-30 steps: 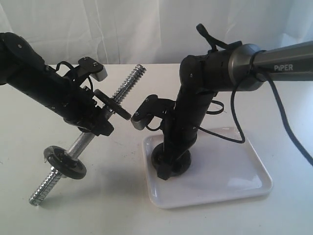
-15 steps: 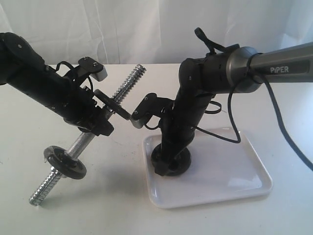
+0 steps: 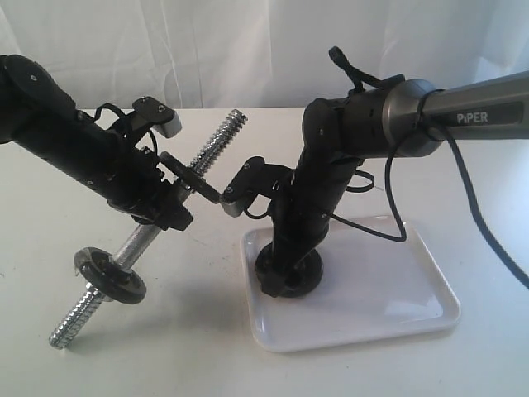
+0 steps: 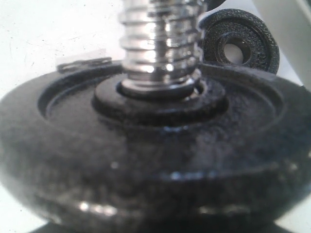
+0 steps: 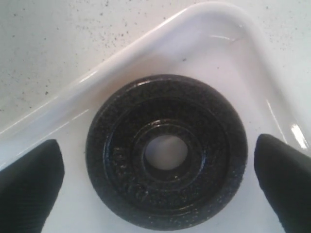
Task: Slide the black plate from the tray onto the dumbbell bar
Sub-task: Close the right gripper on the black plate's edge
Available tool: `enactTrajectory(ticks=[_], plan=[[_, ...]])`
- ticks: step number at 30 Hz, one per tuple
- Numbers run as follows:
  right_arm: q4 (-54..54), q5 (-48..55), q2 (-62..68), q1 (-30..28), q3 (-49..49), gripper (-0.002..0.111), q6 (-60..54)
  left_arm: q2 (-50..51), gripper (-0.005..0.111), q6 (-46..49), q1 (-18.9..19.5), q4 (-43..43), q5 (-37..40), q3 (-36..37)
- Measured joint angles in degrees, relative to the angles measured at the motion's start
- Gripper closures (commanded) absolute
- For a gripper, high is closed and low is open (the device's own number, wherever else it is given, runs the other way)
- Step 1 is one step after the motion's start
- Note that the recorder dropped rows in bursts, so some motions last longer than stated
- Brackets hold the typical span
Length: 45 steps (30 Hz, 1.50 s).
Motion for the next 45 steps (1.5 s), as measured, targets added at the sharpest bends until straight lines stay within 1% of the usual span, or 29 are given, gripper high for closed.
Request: enactTrajectory(ticks=[28,40,44,45], plan=[[-0.9,2.3,0.8,0.0,-0.2,0.003,3.3,0.0,0.107,0.0,0.0,0.0,0.0,0.0],[-1.4,-0.8,3.1,0.0,-0.2,0.003,3.4,0.0,0.107,-0.1,0.0,0.0,-0.1,0.0],[-1.6,-0.9,3.3,1.2,-0.6,0.003,3.4,0.0,0.107,-0.3,0.0,0.1,-0.1,0.0],[-2.2,-0.9,3.4,1.6,-0.7,0.005,3.9,0.0,0.107,-0.3,0.0,0.1,-0.1,0.0]])
